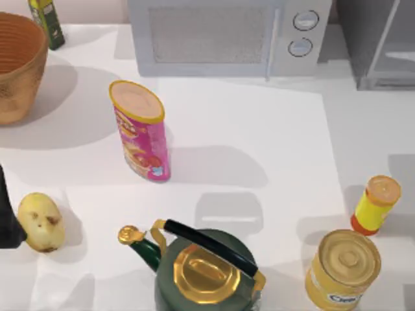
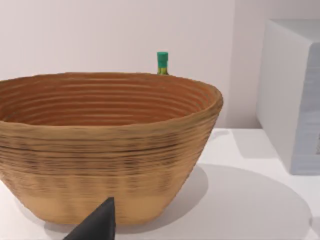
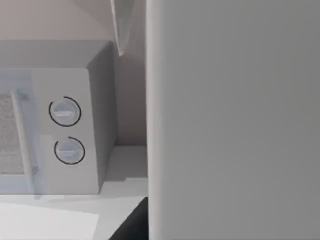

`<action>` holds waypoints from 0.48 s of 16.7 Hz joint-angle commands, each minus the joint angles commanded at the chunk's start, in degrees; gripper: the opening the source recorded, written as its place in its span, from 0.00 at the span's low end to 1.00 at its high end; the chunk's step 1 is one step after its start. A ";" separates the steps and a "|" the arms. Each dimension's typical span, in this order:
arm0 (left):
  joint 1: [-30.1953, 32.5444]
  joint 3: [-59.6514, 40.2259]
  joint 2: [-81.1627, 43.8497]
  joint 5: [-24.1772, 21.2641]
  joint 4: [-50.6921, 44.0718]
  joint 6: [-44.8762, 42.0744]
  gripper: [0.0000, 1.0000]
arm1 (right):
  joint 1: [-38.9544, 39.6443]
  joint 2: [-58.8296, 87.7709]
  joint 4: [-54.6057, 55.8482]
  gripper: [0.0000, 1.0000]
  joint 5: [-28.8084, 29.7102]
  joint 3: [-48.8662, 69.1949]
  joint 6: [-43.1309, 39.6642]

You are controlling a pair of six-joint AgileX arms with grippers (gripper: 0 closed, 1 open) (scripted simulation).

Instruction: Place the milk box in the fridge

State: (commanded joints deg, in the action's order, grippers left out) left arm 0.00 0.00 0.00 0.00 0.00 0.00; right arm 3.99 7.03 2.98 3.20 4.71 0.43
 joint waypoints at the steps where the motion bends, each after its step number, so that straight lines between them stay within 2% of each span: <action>1: 0.00 0.00 0.00 0.00 0.00 0.00 1.00 | -1.45 -2.62 -1.05 0.00 -1.14 -1.66 -0.16; 8: 0.00 0.00 0.00 0.00 0.00 0.00 1.00 | -3.99 -7.03 -2.98 0.00 -3.20 -4.72 -0.43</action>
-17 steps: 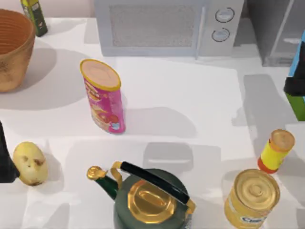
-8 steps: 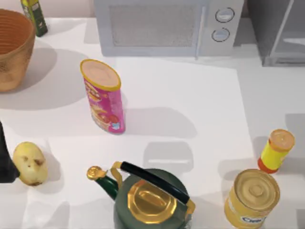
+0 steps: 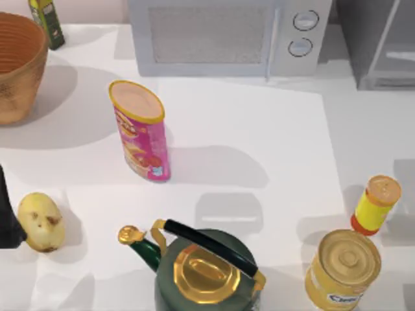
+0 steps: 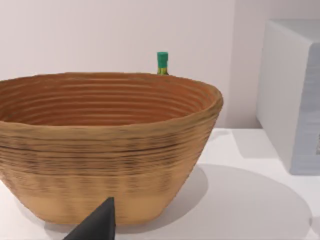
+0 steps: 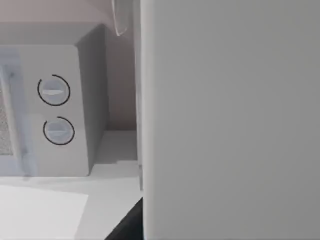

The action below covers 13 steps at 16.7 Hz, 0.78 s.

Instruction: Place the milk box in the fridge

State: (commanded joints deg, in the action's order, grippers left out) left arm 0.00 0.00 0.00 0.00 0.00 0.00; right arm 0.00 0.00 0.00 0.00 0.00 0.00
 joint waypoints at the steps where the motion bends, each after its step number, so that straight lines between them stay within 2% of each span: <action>1: 0.00 0.00 0.00 0.00 0.00 0.00 1.00 | 0.25 0.13 0.09 0.00 0.03 0.36 0.17; 4: 0.00 0.00 0.00 0.00 0.00 0.00 1.00 | -0.11 1.85 1.83 0.00 -0.73 2.01 0.00; 7: 0.00 0.00 0.00 0.00 0.00 0.00 1.00 | -1.50 9.01 8.82 0.00 -3.41 7.82 -0.42; 13: 0.00 0.00 0.00 0.00 0.00 0.00 1.00 | -6.06 38.60 30.45 0.00 -10.93 25.58 -1.50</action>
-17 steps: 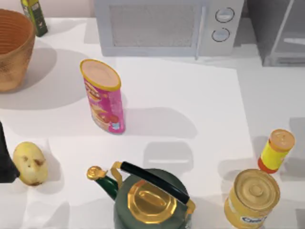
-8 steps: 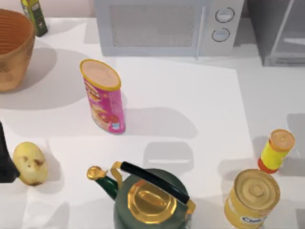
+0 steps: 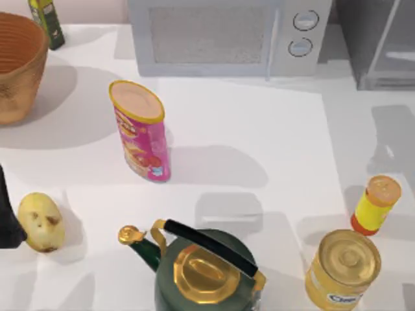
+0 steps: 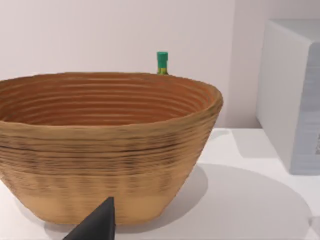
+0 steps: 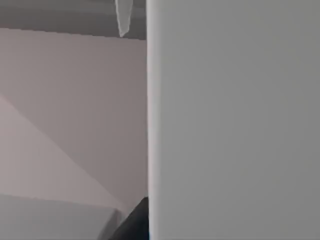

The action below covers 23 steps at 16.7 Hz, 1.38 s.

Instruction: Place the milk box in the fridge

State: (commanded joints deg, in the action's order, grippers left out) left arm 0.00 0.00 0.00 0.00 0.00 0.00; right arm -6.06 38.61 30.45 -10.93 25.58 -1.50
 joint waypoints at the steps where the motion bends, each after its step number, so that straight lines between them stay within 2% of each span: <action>1: 0.00 0.00 0.00 0.00 0.00 0.00 1.00 | -0.83 6.17 4.12 0.00 -1.13 3.23 -0.20; 8: 0.00 0.00 0.00 0.00 0.00 0.00 1.00 | -6.00 50.75 28.06 0.00 -5.33 21.94 -0.53; 13: 0.00 0.00 0.00 0.00 0.00 0.00 1.00 | -8.05 75.10 35.62 0.00 -4.93 29.07 1.04; 17: 0.00 0.00 0.00 0.00 0.00 0.00 1.00 | -9.48 84.49 38.03 0.00 -4.07 30.32 2.28; 23: 0.00 0.00 0.00 0.00 0.00 0.00 1.00 | -9.93 85.69 38.56 0.00 -3.84 30.26 2.53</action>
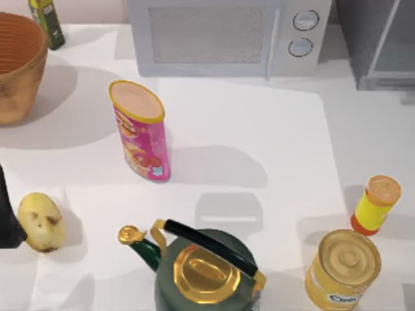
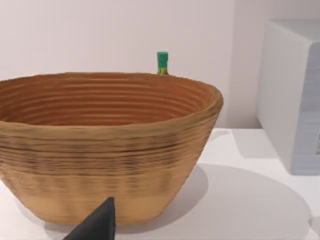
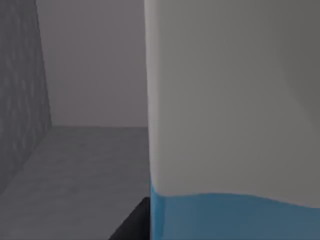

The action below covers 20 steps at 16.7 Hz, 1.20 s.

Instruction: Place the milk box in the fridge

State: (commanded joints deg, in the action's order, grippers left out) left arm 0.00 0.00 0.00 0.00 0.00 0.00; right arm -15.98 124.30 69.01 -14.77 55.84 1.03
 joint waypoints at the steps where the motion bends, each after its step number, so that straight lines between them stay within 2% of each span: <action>1: 0.00 0.00 0.00 0.00 0.00 0.00 1.00 | 0.36 -0.34 0.00 0.00 -0.16 -0.42 0.05; 6: 0.00 0.00 0.00 0.00 0.00 0.00 1.00 | 1.04 3.85 -4.72 0.00 0.68 5.99 -0.07; 14: 0.00 0.00 0.00 0.00 0.00 0.00 1.00 | 2.98 12.38 -17.80 0.00 2.61 32.24 -0.26; 20: 0.00 0.00 0.00 0.00 0.00 0.00 1.00 | 3.60 14.86 -21.20 0.00 3.26 35.89 -0.14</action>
State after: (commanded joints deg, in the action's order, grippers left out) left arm 0.00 0.00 0.00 0.00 0.00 0.00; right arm -12.38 139.15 47.81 -11.51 91.73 0.89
